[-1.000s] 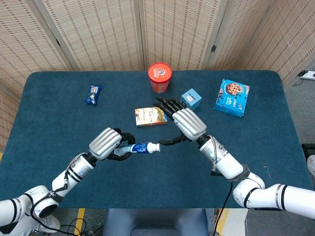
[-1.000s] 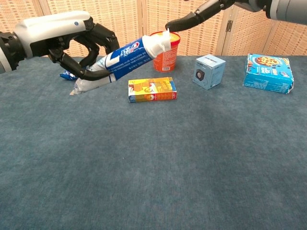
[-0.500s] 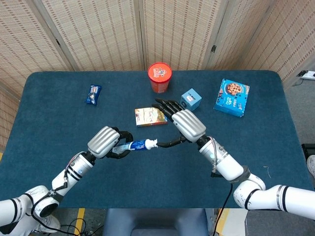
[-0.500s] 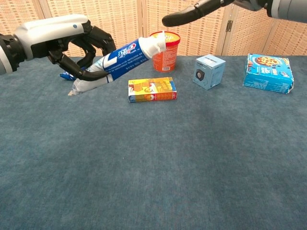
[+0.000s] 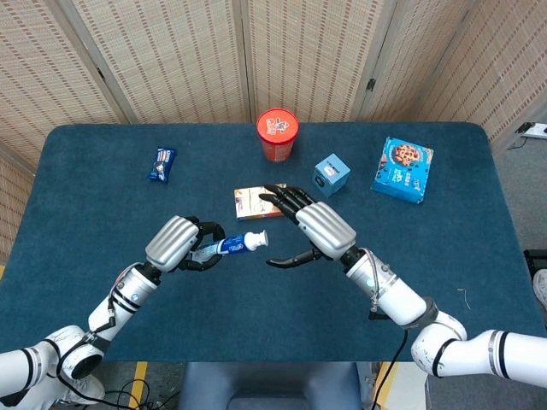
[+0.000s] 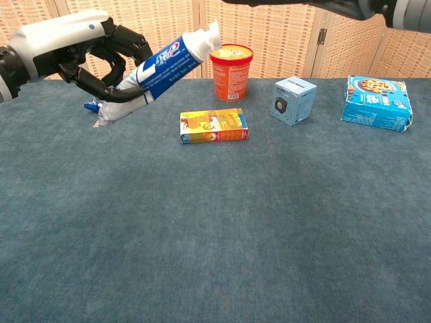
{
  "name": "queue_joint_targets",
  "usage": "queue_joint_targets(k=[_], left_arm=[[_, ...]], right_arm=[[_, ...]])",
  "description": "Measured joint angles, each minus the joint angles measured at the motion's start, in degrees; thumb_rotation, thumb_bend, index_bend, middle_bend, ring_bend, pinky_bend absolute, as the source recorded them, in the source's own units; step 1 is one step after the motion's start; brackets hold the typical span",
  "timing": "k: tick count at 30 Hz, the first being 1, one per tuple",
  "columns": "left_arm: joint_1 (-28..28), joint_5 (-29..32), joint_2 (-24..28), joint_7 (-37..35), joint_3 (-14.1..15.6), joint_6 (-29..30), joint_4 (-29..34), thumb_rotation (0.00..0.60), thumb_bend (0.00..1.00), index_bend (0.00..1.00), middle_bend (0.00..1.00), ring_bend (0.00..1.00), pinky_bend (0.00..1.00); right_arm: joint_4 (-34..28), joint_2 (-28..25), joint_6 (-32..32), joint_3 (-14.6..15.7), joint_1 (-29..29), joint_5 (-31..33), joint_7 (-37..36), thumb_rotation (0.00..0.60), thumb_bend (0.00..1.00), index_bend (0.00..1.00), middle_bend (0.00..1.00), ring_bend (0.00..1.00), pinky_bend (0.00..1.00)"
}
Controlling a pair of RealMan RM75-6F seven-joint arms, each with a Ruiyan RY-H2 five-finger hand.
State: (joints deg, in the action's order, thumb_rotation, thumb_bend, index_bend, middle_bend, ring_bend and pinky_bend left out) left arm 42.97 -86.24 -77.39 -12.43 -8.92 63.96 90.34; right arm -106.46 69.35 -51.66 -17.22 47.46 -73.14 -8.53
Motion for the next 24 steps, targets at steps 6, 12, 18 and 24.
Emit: queue_joint_targets(k=[6, 12, 18, 24], left_arm=[[0.2, 0.2, 0.0, 1.0, -0.2, -0.3, 0.6, 0.600, 0.67, 0.84, 0.91, 0.79, 0.57], [0.1, 0.8, 0.0, 1.8, -0.6, -0.4, 1.2, 0.600, 0.67, 0.84, 0.91, 0.79, 0.57], [0.1, 1.4, 0.1, 2.2, -0.9, -0.5, 1.6, 0.600, 0.67, 0.84, 0.91, 0.79, 0.57], [0.2, 1.7, 0.1, 2.2, -1.1, -0.7, 1.6, 0.600, 0.67, 0.84, 0.91, 0.79, 0.57]], right_arm=[[1.8, 3.4, -0.2, -0.4, 1.4, 0.6, 0.5, 0.202, 0.00, 0.00, 0.00, 0.00, 0.00], [3.1, 6.1, -0.4, -0.7, 2.8, 1.5, 2.1, 0.170, 0.00, 0.00, 0.00, 0.00, 0.00], [4.2, 8.4, -0.8, -0.7, 3.6, 1.9, 2.9, 0.124, 0.00, 0.00, 0.00, 0.00, 0.00], [6.0, 10.5, -1.4, -0.7, 4.1, 1.8, 2.8, 0.122, 0.00, 0.00, 0.00, 0.00, 0.00]])
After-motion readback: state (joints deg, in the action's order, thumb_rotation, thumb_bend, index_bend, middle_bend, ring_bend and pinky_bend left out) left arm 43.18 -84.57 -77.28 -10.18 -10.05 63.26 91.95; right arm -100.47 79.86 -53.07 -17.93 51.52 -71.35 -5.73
